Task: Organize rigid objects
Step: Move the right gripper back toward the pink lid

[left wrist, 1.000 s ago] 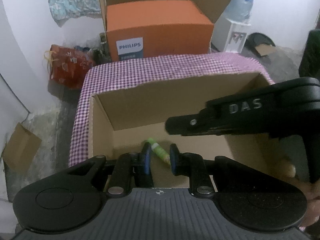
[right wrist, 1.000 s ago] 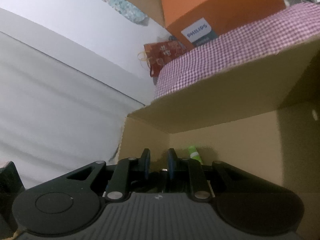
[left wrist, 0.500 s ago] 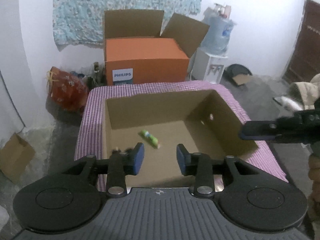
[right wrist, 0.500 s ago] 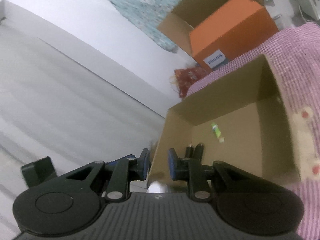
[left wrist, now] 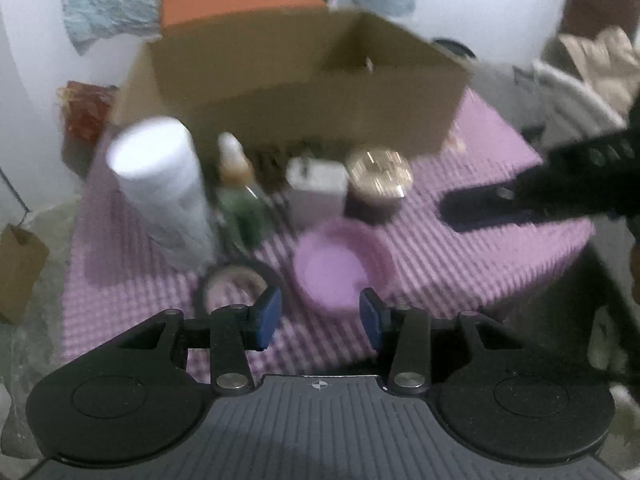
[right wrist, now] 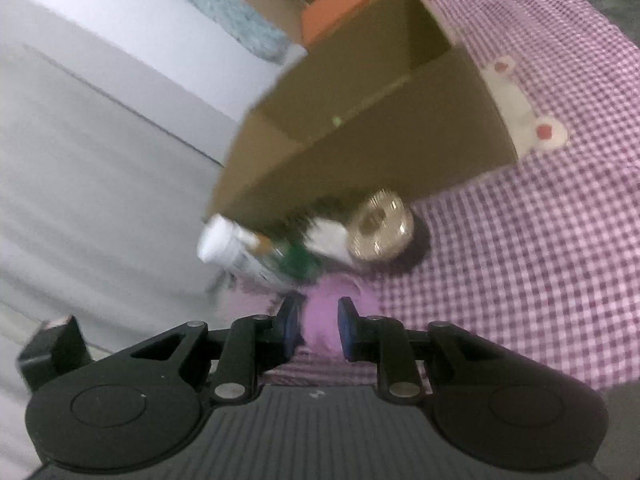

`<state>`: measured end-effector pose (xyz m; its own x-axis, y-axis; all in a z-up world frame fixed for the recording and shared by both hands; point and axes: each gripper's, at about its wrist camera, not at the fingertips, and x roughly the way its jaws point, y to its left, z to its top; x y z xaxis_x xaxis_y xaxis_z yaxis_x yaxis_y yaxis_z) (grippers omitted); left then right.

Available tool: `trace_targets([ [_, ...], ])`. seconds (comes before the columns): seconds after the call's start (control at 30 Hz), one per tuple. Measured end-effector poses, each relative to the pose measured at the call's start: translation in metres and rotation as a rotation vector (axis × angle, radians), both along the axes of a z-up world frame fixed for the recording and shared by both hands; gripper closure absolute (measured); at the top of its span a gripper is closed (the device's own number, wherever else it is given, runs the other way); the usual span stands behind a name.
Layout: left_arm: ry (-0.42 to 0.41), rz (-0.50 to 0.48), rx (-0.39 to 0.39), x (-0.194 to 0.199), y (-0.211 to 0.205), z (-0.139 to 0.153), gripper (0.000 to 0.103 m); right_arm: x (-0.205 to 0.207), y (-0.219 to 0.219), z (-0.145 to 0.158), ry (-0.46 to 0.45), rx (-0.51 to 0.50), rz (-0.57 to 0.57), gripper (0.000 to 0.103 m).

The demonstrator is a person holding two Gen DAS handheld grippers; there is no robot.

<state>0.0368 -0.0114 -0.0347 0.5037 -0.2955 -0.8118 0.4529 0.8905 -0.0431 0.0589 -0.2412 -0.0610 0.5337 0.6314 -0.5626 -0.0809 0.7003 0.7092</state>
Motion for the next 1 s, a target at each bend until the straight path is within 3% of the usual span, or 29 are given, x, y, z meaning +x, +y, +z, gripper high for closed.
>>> trace_targets([
  [0.1,0.025,-0.012,0.009,0.001,-0.006,-0.016,0.06,0.005,0.019,-0.004,-0.012,-0.1,0.019,0.078],
  [0.23,0.029,-0.018,0.036,0.004,-0.014,-0.029,0.06,0.011,0.035,-0.011,-0.027,-0.17,0.039,0.067],
  [0.43,0.024,-0.023,0.021,0.016,-0.023,-0.034,0.059,0.025,0.053,-0.027,0.0,-0.24,0.066,0.067],
  [0.53,0.004,-0.026,0.034,0.016,-0.029,-0.038,0.057,0.023,0.053,-0.035,0.009,-0.236,0.064,0.072],
  [0.77,-0.006,-0.11,0.022,0.012,-0.048,-0.037,0.057,0.009,0.032,-0.034,0.017,-0.233,0.018,0.073],
  [1.0,-0.041,-0.149,0.07,0.011,-0.066,-0.045,0.039,0.004,0.018,-0.038,0.045,-0.224,-0.006,0.074],
])
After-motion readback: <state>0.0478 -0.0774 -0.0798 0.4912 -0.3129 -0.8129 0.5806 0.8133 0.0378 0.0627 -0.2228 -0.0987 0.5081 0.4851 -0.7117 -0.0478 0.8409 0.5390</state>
